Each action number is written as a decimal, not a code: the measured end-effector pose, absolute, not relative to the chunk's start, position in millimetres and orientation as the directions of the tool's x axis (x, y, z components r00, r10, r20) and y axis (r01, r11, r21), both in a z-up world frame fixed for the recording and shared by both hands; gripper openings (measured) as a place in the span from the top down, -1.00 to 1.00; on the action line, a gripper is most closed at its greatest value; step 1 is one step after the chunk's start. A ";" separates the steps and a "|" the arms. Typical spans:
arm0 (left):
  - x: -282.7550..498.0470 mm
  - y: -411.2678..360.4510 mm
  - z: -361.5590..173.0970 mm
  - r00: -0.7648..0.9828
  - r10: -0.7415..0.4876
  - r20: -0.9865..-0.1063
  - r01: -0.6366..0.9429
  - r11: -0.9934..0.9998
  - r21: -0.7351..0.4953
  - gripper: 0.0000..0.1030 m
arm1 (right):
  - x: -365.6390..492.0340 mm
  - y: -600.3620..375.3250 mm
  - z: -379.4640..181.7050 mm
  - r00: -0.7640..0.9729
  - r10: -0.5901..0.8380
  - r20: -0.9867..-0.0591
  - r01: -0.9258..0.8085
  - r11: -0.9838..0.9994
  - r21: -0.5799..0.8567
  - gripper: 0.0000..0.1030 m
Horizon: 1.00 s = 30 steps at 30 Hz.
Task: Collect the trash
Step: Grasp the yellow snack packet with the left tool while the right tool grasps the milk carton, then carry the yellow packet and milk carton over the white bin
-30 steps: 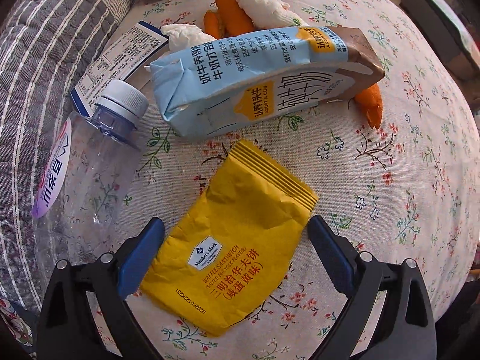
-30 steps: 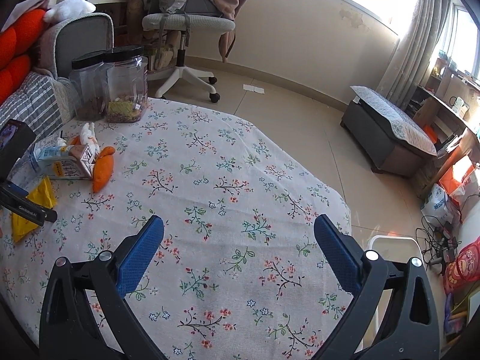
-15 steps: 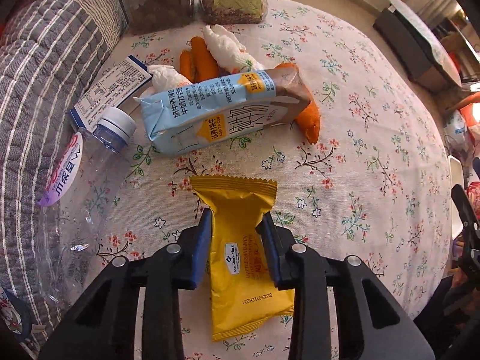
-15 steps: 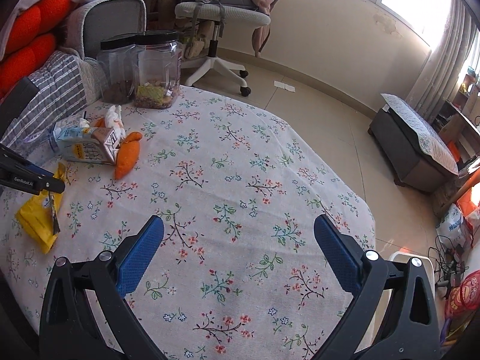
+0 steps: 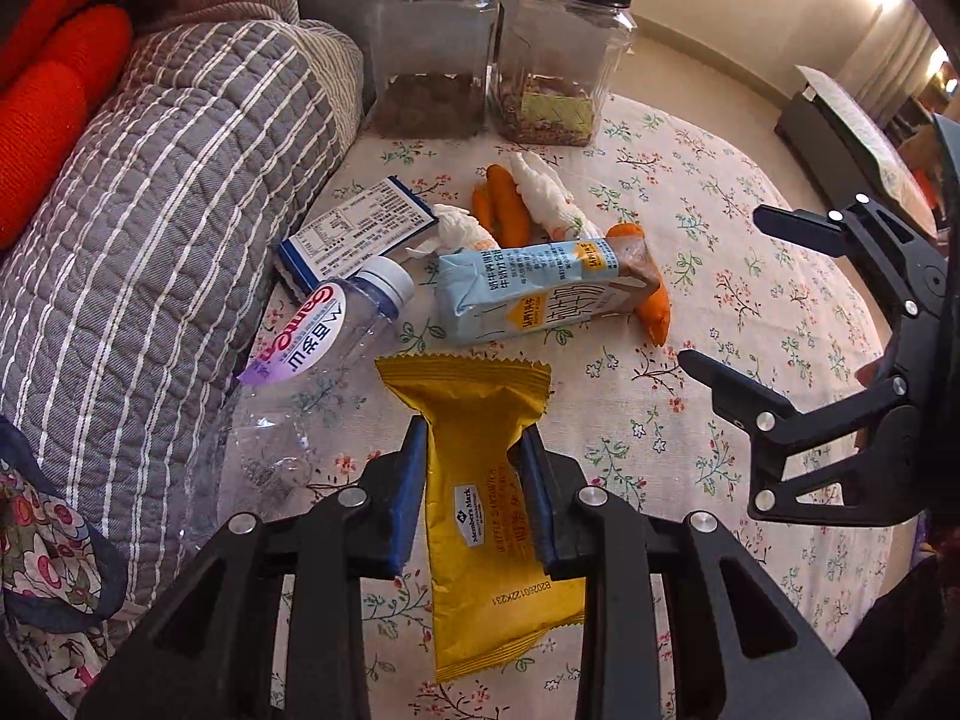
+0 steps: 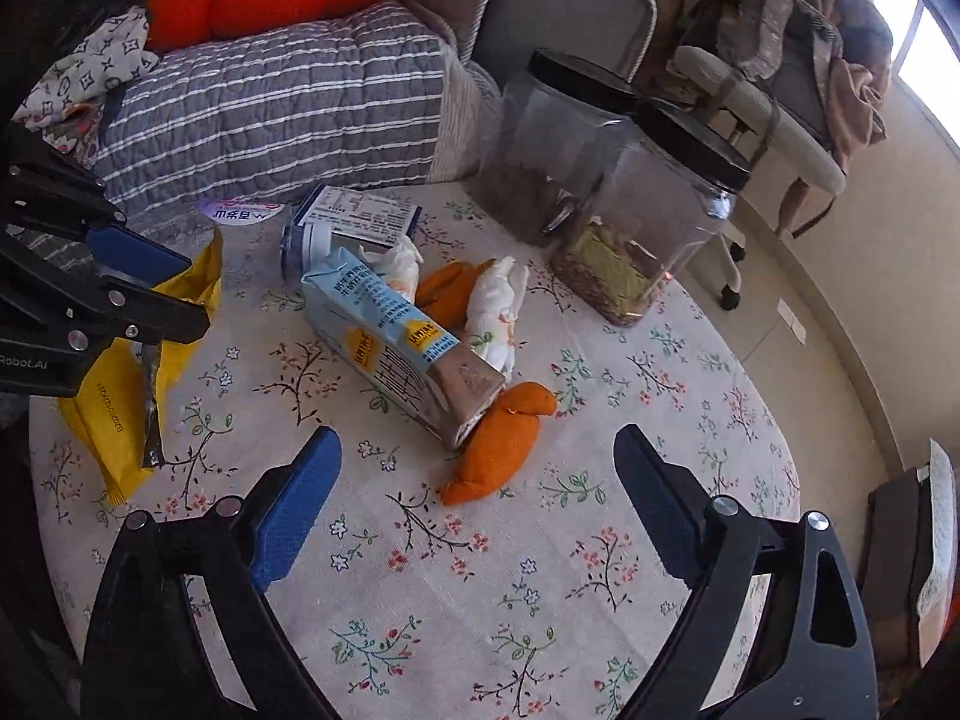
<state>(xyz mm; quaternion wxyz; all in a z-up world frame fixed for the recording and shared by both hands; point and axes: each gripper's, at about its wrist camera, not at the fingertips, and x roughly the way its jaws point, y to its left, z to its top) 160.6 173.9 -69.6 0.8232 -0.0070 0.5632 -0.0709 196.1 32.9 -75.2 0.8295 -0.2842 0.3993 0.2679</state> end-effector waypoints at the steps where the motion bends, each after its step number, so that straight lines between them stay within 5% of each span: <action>1: 164.7 174.2 -74.2 0.356 -0.128 -0.926 0.102 0.990 -0.098 0.42 | 200.7 40.8 -77.6 0.518 0.225 -0.826 -0.699 0.668 -0.256 -0.68; 7: 156.7 190.2 -72.1 0.352 -0.144 -0.925 0.081 0.989 -0.123 0.41 | 226.9 81.2 -99.1 0.435 0.185 -0.881 -0.788 0.551 -0.273 -0.44; 16: 154.4 197.3 -75.7 0.335 -0.159 -0.929 0.063 0.987 -0.146 0.41 | 244.9 101.2 -117.2 0.303 0.188 -0.934 -0.813 0.562 -0.151 0.52; 30: 168.7 188.5 -70.9 0.372 -0.136 -0.918 0.028 0.990 -0.135 0.41 | 205.1 43.3 -52.5 0.465 0.288 -0.837 -0.638 0.765 -0.091 0.56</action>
